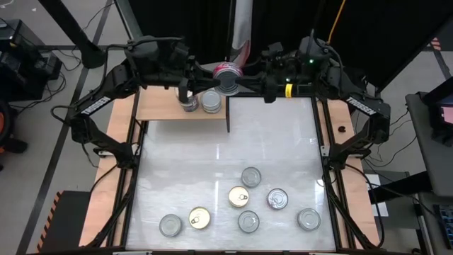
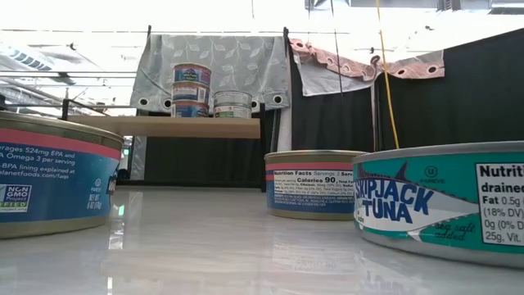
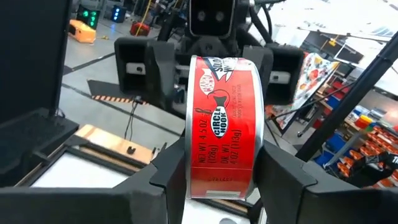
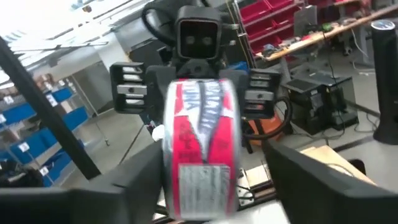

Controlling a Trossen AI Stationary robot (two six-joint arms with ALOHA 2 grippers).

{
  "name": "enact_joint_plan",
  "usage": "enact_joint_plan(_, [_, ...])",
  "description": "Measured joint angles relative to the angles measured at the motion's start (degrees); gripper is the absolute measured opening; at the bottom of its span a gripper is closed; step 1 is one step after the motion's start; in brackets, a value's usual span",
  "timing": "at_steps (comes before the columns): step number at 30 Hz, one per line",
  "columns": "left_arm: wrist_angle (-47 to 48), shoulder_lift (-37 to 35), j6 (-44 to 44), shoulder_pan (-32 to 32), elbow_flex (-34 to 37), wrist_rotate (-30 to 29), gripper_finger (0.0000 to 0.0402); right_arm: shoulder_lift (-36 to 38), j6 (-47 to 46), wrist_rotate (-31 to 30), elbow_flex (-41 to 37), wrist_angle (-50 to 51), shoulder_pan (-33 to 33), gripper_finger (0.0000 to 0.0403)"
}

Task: Stack canned seafood by type on shelf
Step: Put the red tuna can on the the shelf

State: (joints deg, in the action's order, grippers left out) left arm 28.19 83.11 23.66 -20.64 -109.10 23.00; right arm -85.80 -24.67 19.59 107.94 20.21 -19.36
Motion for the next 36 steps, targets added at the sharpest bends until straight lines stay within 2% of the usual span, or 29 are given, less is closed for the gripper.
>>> enact_joint_plan(5, [3.9, -3.0, -0.2, -1.3, 0.0, 0.1, 0.0155, 1.6, -1.3, 0.1, 0.0, 1.0, -1.4, 0.0363])
enact_joint_plan(8, [12.4, -5.6, -0.2, -1.6, 0.0, -0.7, 0.0155, 2.8, -0.8, 0.1, 0.0, 2.3, -2.8, 0.0393])
enact_joint_plan(11, [24.8, -8.8, -0.1, -1.1, 0.0, -4.1, 0.0155, 3.9, 0.3, -0.1, 0.0, 4.7, -4.3, 0.0391])
enact_joint_plan(15, [41.2, -12.2, 2.7, 2.5, 0.0, -11.1, 0.0154, 5.0, 1.6, -0.2, 0.0, 7.3, -6.3, 0.0381])
enact_joint_plan(19, [56.4, -12.9, 6.2, 8.8, 0.0, -22.3, 0.0154, 5.1, 2.0, -0.3, 0.0, 8.0, -7.9, 0.038])
enact_joint_plan(23, [61.2, -11.2, 7.8, 14.4, 0.2, -38.7, 0.0154, 5.1, 2.5, -0.3, 0.0, 8.0, -9.3, 0.038])
enact_joint_plan(26, [61.4, -8.9, 7.3, 16.4, 1.0, -46.3, 0.0154, 5.1, 3.0, -0.3, 0.0, 7.9, -10.0, 0.038])
enact_joint_plan(30, [61.7, -6.8, 7.7, 19.3, 6.5, -47.2, 0.0154, 5.2, 2.5, -0.3, 0.0, 7.9, -10.7, 0.038])
enact_joint_plan(34, [61.7, -5.7, 10.1, 23.5, 14.0, -44.4, 0.0154, 5.8, 2.1, -0.3, 0.0, 8.6, -10.8, 0.038])
enact_joint_plan(36, [61.7, -5.0, 11.8, 25.2, 17.1, -45.8, 0.0154, 6.0, 2.2, -0.2, 0.0, 9.3, -10.8, 0.038])
